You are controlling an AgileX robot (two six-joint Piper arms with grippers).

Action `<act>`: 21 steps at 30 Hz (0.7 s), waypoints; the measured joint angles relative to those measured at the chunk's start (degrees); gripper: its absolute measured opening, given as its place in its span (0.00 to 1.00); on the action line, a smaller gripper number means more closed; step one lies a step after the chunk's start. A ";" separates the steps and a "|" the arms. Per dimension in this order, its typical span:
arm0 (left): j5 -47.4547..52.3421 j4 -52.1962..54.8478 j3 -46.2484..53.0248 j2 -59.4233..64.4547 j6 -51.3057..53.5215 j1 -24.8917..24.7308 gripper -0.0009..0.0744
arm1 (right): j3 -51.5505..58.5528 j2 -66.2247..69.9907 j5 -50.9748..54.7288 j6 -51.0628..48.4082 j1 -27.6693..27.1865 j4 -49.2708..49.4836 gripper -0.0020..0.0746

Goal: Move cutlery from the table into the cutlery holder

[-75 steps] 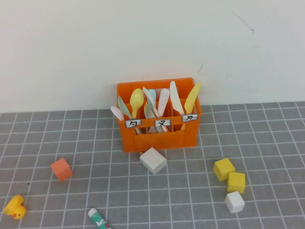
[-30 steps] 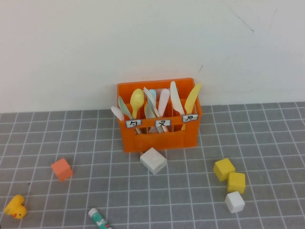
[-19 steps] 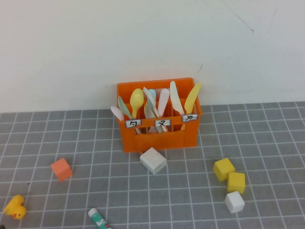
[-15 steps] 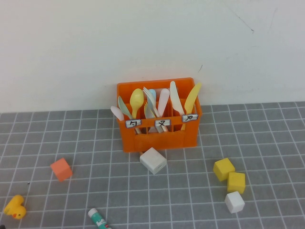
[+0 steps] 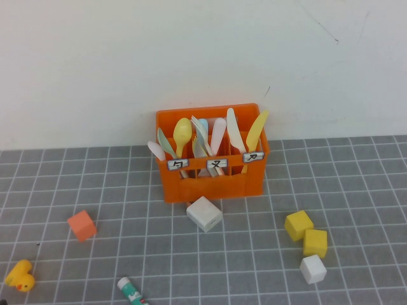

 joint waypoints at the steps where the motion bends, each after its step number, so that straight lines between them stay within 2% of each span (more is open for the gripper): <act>1: 0.00 0.00 0.00 0.00 0.00 0.00 0.01 | 0.00 0.00 0.00 0.00 0.00 0.00 0.02; 9: 0.00 -0.13 0.00 0.00 0.11 0.00 0.01 | 0.00 -1.32 0.23 0.00 -1.18 0.15 0.02; 12: 0.00 -0.13 0.00 0.00 0.11 0.00 0.01 | 0.00 -3.58 0.23 0.00 -6.78 1.24 0.02; 18: 0.00 -0.13 0.00 0.00 0.11 0.00 0.01 | 2.84 -5.33 -1.95 0.00 -24.86 1.35 0.02; 21: 0.00 -0.13 0.00 0.00 0.11 0.00 0.01 | 7.51 -5.33 -6.19 0.00 -31.78 1.63 0.02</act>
